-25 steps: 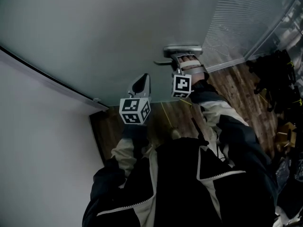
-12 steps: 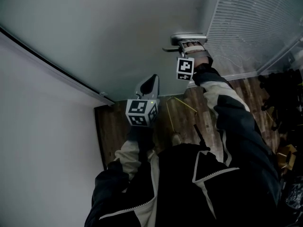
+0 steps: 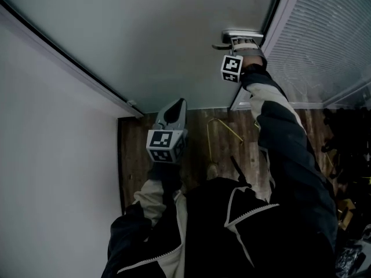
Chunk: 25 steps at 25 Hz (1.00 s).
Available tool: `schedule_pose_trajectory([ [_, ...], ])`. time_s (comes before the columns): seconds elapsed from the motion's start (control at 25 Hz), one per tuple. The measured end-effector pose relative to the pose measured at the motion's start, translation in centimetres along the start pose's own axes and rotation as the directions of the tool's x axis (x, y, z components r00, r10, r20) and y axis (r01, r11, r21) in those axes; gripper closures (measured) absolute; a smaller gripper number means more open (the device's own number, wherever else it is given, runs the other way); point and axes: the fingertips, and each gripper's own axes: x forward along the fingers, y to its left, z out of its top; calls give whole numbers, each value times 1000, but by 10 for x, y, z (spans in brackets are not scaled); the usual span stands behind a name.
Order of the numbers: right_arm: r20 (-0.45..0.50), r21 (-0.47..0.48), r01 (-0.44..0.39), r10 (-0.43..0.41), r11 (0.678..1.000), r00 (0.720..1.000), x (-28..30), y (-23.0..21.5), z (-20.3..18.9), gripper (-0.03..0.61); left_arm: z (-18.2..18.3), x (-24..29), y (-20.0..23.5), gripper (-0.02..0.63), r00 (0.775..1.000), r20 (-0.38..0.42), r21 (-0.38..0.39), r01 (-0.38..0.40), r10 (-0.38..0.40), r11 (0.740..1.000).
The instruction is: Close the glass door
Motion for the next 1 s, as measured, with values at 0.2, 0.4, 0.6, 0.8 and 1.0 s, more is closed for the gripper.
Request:
schedule_pose_trajectory([
  [0.2, -10, 18, 4, -4, 1000, 1000, -3, -8, 5, 448, 1, -20, 14, 615, 999, -7, -2, -39, 39, 999],
  [0.4, -8, 36, -15, 15, 999, 1000, 3, -14, -2, 446, 13, -18, 10, 615, 999, -14, 9, -52, 52, 999],
  [0.6, -1, 60, -31, 31, 998, 1000, -1, 3, 9, 439, -9, -36, 19, 615, 998, -8, 8, -65, 65, 998],
  [0.8, 101, 367, -91, 58, 926, 993, -22, -20, 0, 363, 10, -34, 23, 615, 998, -14, -8, -69, 69, 998],
  [1.0, 352, 897, -306, -96, 319, 931, -129, -21, -3, 485, 23, -34, 32, 615, 999, -6, -39, -46, 46, 998],
])
